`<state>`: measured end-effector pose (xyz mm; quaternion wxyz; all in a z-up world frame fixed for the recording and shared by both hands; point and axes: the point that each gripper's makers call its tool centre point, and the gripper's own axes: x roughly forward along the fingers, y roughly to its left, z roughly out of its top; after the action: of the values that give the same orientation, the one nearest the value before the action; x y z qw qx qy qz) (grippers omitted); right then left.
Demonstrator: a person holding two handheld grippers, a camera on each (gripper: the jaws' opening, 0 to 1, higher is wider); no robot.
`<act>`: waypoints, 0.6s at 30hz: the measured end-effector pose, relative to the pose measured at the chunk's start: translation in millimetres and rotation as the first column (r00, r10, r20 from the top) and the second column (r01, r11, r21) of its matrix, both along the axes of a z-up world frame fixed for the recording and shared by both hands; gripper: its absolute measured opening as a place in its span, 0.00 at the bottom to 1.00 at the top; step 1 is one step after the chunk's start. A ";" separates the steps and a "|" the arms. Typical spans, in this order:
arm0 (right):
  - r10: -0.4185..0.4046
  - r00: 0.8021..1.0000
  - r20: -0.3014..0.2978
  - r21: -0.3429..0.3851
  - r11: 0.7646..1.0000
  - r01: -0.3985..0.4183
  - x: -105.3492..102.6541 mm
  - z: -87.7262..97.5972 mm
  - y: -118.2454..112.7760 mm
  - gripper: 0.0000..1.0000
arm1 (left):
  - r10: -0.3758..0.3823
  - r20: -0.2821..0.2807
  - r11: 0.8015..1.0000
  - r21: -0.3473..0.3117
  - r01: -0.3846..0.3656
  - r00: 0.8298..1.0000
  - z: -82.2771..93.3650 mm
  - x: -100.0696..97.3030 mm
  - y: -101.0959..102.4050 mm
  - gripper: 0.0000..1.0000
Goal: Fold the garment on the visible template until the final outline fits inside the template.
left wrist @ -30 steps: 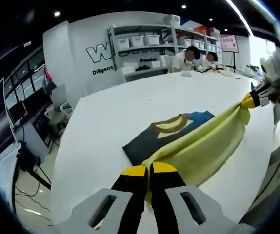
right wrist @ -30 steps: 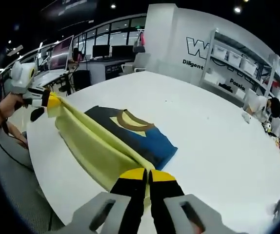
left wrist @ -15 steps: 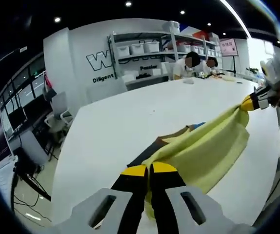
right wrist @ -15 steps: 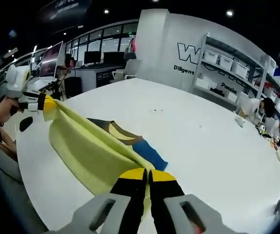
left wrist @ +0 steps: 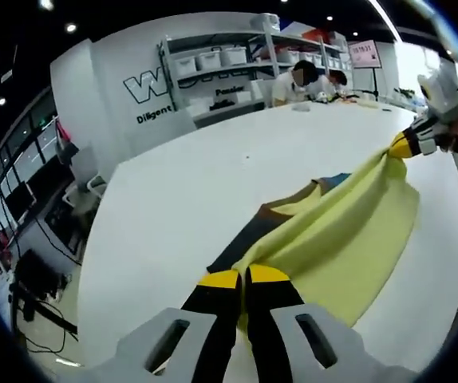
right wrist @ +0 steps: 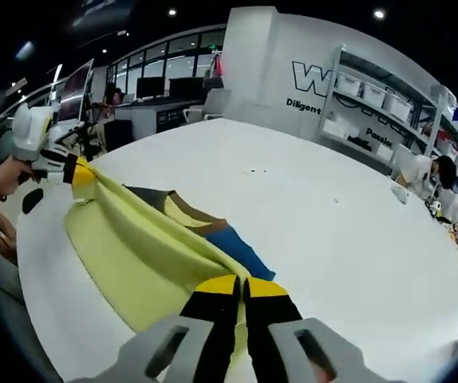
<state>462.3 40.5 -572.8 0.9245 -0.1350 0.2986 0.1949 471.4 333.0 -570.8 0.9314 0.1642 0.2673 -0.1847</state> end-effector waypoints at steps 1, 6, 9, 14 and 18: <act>0.000 1.000 -0.004 -0.002 1.000 0.000 1.7 -3.2 -0.4 0.00 | -0.002 -0.005 1.000 0.004 0.002 1.000 -2.8 1.7 -0.4 0.07; -0.002 0.999 -0.032 -0.017 1.000 0.002 7.3 -20.1 -2.3 0.00 | -0.009 -0.040 1.000 0.026 0.010 0.999 -18.1 8.5 -1.5 0.07; -0.003 0.999 -0.043 -0.026 1.000 0.002 9.4 -26.5 -2.0 0.00 | -0.011 -0.055 0.999 0.033 0.013 0.998 -25.7 11.3 -1.6 0.07; 0.005 0.998 -0.057 -0.057 0.998 -0.008 17.5 -33.7 -3.1 0.00 | -0.020 -0.081 0.997 0.067 0.026 0.996 -34.2 16.4 -0.2 0.07; 0.021 0.996 -0.084 -0.108 0.994 -0.030 20.9 -45.4 -5.0 0.00 | -0.031 -0.099 0.996 0.081 0.039 0.995 -39.8 18.2 -0.9 0.07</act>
<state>483.2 35.5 -618.1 0.8999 -0.1810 0.3453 0.1955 489.6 332.2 -610.6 0.9062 0.1978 0.3172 -0.1975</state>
